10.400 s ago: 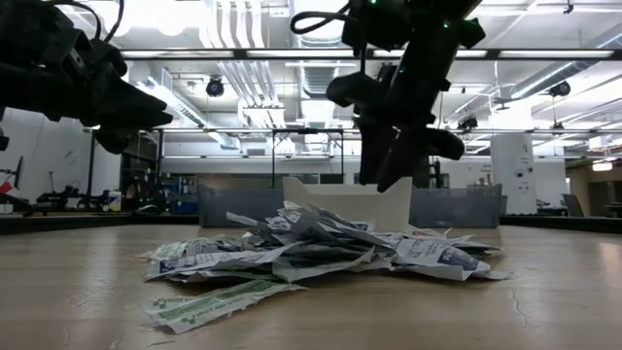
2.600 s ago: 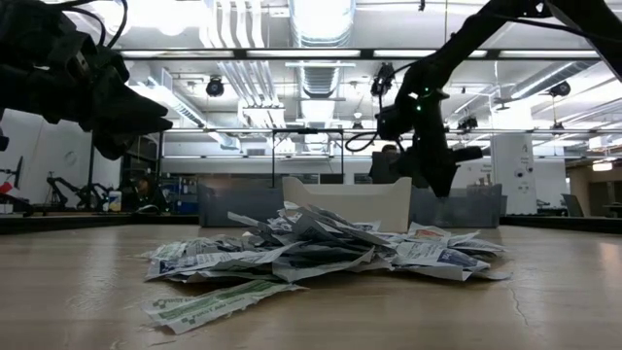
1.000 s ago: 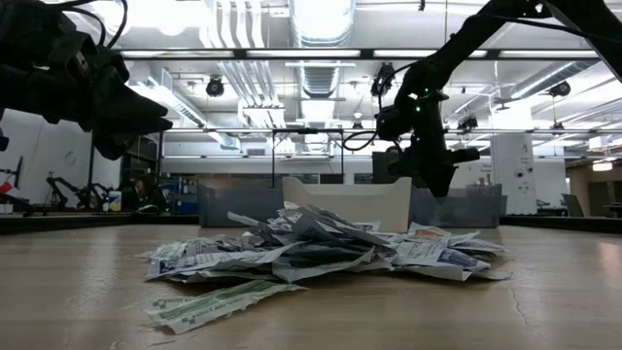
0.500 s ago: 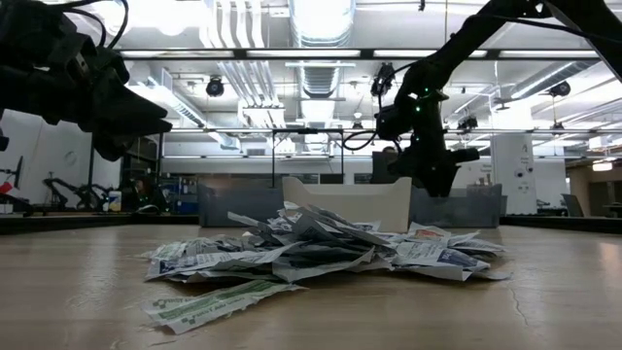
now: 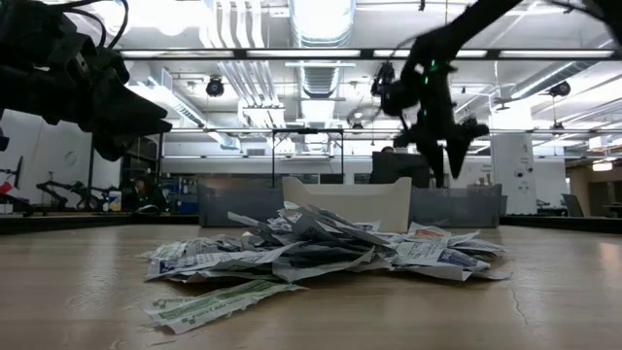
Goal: Pick & Place First Aid Supplies
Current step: Put the green bandage pack into the right gray bin
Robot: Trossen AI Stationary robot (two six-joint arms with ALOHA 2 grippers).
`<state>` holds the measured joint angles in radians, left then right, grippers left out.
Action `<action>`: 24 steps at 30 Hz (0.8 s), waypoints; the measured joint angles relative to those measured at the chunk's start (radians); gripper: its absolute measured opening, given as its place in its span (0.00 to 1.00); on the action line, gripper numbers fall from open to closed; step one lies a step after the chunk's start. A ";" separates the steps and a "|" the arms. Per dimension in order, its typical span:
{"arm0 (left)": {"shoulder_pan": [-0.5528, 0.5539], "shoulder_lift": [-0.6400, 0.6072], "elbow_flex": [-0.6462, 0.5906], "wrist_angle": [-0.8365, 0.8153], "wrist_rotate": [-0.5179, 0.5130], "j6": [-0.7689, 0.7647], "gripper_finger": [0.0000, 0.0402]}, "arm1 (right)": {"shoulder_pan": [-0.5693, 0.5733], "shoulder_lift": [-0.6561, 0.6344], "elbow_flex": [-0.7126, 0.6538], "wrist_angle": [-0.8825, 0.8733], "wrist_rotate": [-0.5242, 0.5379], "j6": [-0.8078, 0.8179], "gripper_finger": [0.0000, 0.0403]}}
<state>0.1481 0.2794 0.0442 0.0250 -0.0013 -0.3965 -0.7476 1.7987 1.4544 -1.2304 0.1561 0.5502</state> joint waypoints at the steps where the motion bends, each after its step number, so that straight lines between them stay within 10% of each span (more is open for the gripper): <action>1: 0.000 0.000 0.000 0.000 0.000 0.000 0.30 | 0.019 -0.029 0.000 -0.001 -0.001 0.004 0.42; 12: 0.000 0.000 0.000 0.000 0.000 0.000 0.30 | 0.348 -0.295 0.000 0.018 -0.008 0.265 0.41; 24: 0.000 0.000 0.000 -0.006 0.000 0.000 0.30 | 0.743 -0.276 0.000 0.161 -0.008 0.671 0.41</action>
<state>0.1479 0.2794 0.0441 0.0193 -0.0012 -0.3969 -0.0042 1.5226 1.4548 -1.0695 0.1481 1.2215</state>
